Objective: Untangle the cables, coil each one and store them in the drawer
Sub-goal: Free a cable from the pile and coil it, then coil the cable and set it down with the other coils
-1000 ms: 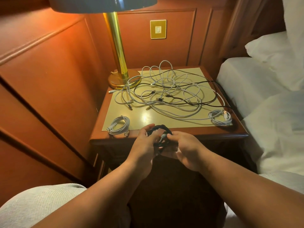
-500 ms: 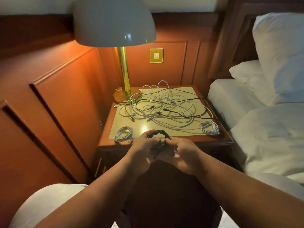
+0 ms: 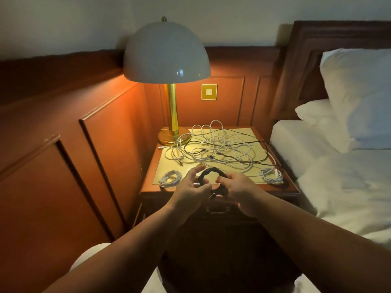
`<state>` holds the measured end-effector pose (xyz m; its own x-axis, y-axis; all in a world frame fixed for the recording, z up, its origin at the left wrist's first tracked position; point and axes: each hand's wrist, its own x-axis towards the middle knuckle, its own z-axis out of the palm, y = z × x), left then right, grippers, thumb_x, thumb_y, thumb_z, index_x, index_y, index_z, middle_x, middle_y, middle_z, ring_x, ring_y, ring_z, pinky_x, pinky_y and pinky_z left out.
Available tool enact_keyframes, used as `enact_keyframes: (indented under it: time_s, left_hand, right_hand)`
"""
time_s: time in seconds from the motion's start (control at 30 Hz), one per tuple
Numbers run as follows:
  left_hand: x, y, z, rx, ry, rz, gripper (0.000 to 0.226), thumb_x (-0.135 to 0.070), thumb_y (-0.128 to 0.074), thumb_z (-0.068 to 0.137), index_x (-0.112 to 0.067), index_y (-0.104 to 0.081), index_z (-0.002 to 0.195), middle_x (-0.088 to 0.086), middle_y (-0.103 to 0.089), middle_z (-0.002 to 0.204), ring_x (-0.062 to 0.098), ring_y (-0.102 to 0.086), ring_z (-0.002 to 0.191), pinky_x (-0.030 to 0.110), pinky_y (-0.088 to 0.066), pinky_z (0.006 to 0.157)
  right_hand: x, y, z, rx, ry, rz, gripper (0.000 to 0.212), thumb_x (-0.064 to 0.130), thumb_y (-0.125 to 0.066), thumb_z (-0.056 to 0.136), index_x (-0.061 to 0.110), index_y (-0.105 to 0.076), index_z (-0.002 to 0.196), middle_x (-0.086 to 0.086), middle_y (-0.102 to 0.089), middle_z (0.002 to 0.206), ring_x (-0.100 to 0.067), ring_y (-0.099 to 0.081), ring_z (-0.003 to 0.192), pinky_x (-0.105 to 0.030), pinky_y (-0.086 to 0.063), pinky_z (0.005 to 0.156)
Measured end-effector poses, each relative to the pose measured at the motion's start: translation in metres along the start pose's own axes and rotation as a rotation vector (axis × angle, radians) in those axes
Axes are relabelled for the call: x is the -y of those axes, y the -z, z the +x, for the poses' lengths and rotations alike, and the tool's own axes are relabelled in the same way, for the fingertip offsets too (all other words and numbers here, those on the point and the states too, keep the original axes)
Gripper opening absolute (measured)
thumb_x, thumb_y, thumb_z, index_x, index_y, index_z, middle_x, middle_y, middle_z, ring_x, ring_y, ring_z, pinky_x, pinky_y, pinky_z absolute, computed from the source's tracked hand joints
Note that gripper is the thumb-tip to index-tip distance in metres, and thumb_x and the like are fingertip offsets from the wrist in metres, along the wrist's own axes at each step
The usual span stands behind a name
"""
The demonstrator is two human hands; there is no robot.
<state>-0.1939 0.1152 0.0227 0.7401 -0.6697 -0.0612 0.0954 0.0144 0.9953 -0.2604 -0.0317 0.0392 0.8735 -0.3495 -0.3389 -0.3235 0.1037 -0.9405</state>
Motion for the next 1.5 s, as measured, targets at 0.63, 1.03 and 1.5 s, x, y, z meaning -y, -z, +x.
enact_keyframes:
  time_s: [0.63,1.03,1.5]
  left_hand:
    - [0.052,0.122,0.097,-0.184,-0.116,1.083,0.057,-0.043,-0.067,0.089,-0.030,-0.049,0.142,-0.008,-0.054,0.133,0.014,-0.056,0.118,0.027,-0.048,0.095]
    - [0.034,0.171,0.127,-0.588,0.287,0.392,0.041,-0.038,-0.047,0.091,-0.013,-0.068,0.068,0.008,-0.067,0.069,0.030,-0.060,0.071,0.046,-0.046,0.071]
    - [0.039,0.168,0.106,-0.446,0.304,0.995,0.031,-0.046,-0.060,0.095,-0.018,-0.063,0.109,0.000,-0.061,0.108,0.019,-0.059,0.096,0.032,-0.049,0.078]
  right_hand:
    - [-0.005,-0.007,0.132,-0.005,0.011,-0.564,0.026,0.014,-0.059,0.099,0.005,-0.060,0.123,-0.002,-0.059,0.092,-0.007,-0.058,0.066,-0.010,-0.040,0.038]
    - [-0.018,-0.033,0.171,-0.039,0.017,-0.612,0.024,0.026,-0.068,0.093,0.018,-0.066,0.115,-0.002,-0.065,0.095,-0.017,-0.067,0.080,-0.038,-0.060,0.078]
    - [-0.017,-0.053,0.172,-0.131,0.064,-0.673,0.025,0.028,-0.068,0.091,0.013,-0.068,0.111,-0.003,-0.069,0.099,-0.020,-0.066,0.089,-0.044,-0.059,0.083]
